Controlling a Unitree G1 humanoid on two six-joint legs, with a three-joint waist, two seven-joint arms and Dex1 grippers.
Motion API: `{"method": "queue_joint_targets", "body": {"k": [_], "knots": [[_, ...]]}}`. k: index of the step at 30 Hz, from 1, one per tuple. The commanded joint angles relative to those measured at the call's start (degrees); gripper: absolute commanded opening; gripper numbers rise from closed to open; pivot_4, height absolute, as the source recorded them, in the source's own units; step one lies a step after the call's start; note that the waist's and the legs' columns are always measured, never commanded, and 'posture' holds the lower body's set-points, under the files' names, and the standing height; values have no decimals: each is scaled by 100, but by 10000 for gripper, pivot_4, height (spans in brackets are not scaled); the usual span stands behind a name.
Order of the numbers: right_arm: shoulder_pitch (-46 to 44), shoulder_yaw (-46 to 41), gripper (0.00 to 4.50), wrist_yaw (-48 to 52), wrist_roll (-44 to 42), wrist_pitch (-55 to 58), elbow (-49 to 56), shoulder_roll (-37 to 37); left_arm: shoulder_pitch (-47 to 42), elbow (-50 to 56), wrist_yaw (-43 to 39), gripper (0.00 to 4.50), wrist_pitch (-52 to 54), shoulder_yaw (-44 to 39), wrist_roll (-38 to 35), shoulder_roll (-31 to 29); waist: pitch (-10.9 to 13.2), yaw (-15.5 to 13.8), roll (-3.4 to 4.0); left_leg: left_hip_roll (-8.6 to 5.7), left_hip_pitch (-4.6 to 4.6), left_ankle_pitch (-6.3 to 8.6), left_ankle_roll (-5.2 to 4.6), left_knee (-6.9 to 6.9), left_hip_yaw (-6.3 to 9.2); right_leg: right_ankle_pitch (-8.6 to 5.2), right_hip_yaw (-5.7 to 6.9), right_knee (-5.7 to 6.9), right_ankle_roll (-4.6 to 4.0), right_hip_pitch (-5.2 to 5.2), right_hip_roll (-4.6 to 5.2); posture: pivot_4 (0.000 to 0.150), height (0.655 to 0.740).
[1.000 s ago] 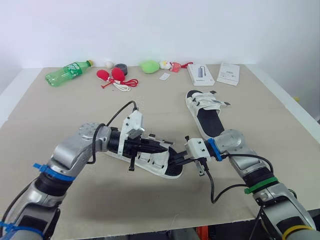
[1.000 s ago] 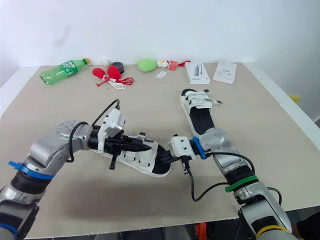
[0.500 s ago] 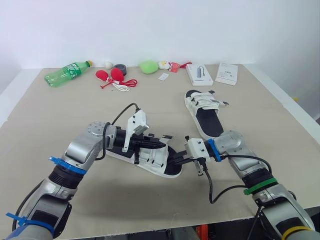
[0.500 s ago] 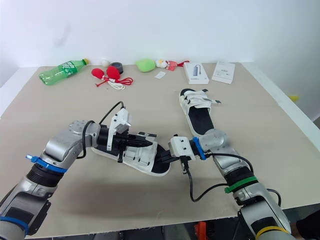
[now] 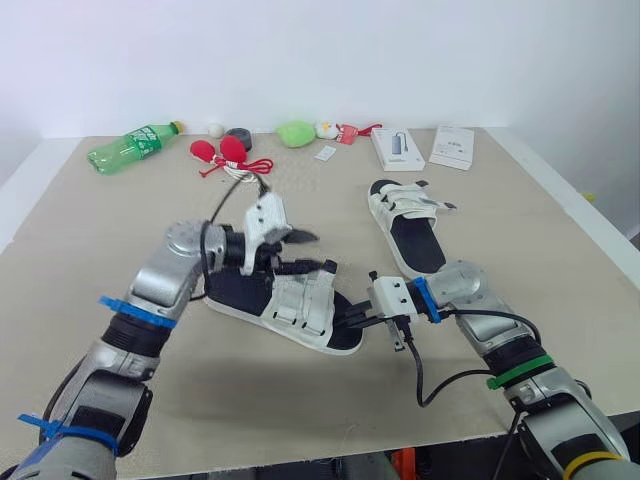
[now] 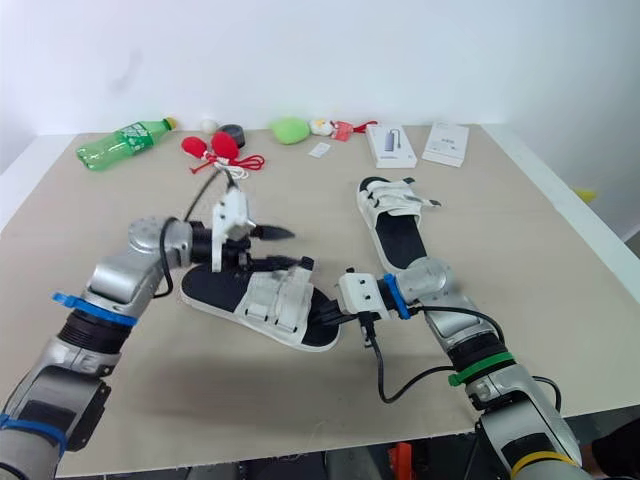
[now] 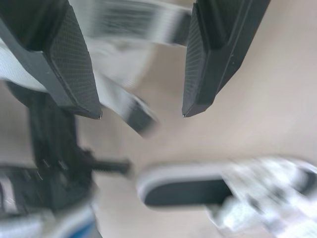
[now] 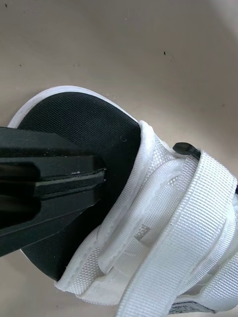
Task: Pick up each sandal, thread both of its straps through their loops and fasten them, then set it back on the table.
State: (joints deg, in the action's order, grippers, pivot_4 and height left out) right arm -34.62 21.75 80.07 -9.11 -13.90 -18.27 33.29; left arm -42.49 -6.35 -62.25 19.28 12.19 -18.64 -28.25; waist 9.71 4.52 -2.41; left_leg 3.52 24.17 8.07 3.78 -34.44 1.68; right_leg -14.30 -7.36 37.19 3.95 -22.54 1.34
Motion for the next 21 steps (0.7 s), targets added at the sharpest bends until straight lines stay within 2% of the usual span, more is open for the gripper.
{"method": "queue_joint_targets", "body": {"k": [1,5,8,9,14,17,21], "knots": [[68,103,0,-78,433,148,-301,72,-333,237,-271,26660,138,-451,-623,156,0,0,1,0,-1,0,0,-1,-1,0,-1,0,1,2,1,1500,7400],[29,104,0,-88,450,137,-345,52,-281,236,-808,15516,525,-167,-753,119,0,5,1,0,-1,0,0,0,-1,2,0,0,4,1,-1,1500,7400],[21,105,0,-105,452,135,-346,50,-339,-61,-1076,2347,1101,119,-751,125,0,8,0,0,-1,0,0,0,0,3,0,0,5,2,-2,1500,7400],[21,104,0,-108,450,140,-341,50,-399,-156,-1162,162,1429,210,-793,108,0,11,1,0,-1,0,0,-1,0,3,0,0,5,1,-2,1500,7400],[44,77,0,-123,442,153,-303,90,-1072,-1249,-1266,162,2144,385,-590,284,4,19,-6,-6,7,0,0,-2,6,3,-1,0,5,-34,-1,1500,7400],[50,69,0,-140,440,168,-282,99,-1383,-1822,-1374,162,2139,534,-327,339,3,38,-5,-8,8,0,0,-2,9,3,0,-1,6,-36,-1,1500,7400],[81,69,0,-164,432,218,-203,107,-1586,-2241,-2045,162,1974,1258,273,105,3,57,-5,-13,8,0,0,-1,11,5,-3,0,9,-33,0,1500,7400]]}}
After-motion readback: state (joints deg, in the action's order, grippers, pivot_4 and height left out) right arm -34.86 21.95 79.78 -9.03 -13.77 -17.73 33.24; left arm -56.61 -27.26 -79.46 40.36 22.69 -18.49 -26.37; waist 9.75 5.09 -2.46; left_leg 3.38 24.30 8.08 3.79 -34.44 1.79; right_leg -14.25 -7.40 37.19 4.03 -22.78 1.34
